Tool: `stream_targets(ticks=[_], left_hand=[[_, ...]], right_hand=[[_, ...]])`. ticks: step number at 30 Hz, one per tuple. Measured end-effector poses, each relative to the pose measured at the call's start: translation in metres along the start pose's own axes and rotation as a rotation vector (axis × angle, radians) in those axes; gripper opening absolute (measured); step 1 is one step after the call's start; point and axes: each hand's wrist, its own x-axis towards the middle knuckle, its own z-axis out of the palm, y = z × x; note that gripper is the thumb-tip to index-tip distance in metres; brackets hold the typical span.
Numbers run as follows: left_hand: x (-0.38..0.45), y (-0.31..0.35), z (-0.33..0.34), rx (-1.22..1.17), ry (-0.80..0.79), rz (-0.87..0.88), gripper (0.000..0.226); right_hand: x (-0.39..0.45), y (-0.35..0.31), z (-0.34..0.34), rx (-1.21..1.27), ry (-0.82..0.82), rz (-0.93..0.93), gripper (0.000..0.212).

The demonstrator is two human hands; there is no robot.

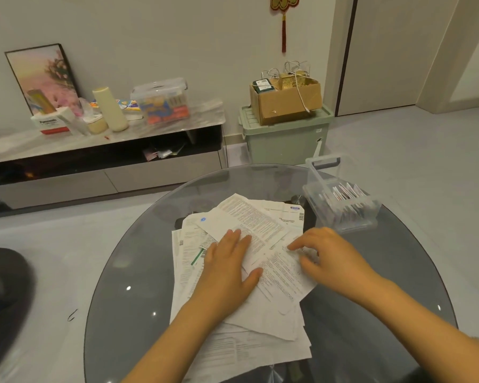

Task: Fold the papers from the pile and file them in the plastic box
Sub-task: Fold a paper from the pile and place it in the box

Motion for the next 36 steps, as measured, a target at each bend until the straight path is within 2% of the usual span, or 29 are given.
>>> stream_targets(ticks=[2, 4, 7, 11, 14, 16, 18, 22, 25, 28, 32, 36], left_hand=[[0.004, -0.001, 0.003, -0.014, -0.012, -0.005, 0.068], [0.008, -0.002, 0.004, -0.029, 0.051, 0.014, 0.065], [0.013, -0.005, 0.005, 0.005, 0.166, 0.065, 0.046], [0.014, -0.006, 0.005, -0.001, 0.241, 0.138, 0.024], [0.013, -0.006, 0.003, -0.034, 0.294, 0.171, 0.02], [0.008, -0.005, -0.002, -0.103, 0.299, 0.181, 0.018], [-0.001, -0.002, -0.009, -0.216, 0.264, 0.189, 0.018], [-0.021, 0.006, -0.021, -0.495, 0.096, 0.084, 0.014], [-0.028, 0.012, -0.026, -0.648, -0.002, 0.014, 0.015], [-0.03, 0.016, -0.031, -0.663, -0.046, -0.05, 0.013], [-0.026, 0.011, -0.03, -0.501, 0.049, -0.105, 0.025], [-0.022, 0.006, -0.03, -0.535, 0.153, -0.184, 0.027]], right_hand=[[0.001, 0.0, 0.003, -0.01, -0.027, -0.004, 0.03], [0.002, -0.002, 0.006, -0.02, -0.039, 0.0, 0.033], [0.005, -0.003, 0.01, -0.044, -0.04, -0.003, 0.042], [0.009, -0.004, 0.015, -0.068, -0.025, -0.01, 0.051], [0.009, -0.002, 0.016, -0.049, 0.034, -0.017, 0.055], [0.008, -0.001, 0.015, -0.043, 0.07, -0.031, 0.053], [0.007, 0.002, 0.014, -0.028, 0.089, -0.081, 0.041], [0.003, 0.001, 0.002, 0.069, -0.012, -0.15, 0.006], [0.0, -0.006, -0.008, 0.239, -0.154, -0.096, 0.004], [-0.003, -0.012, -0.011, 0.369, -0.175, -0.02, 0.01], [-0.002, -0.018, -0.001, 0.48, -0.084, 0.004, 0.008], [0.006, -0.02, 0.01, 0.532, -0.052, 0.03, 0.041]])
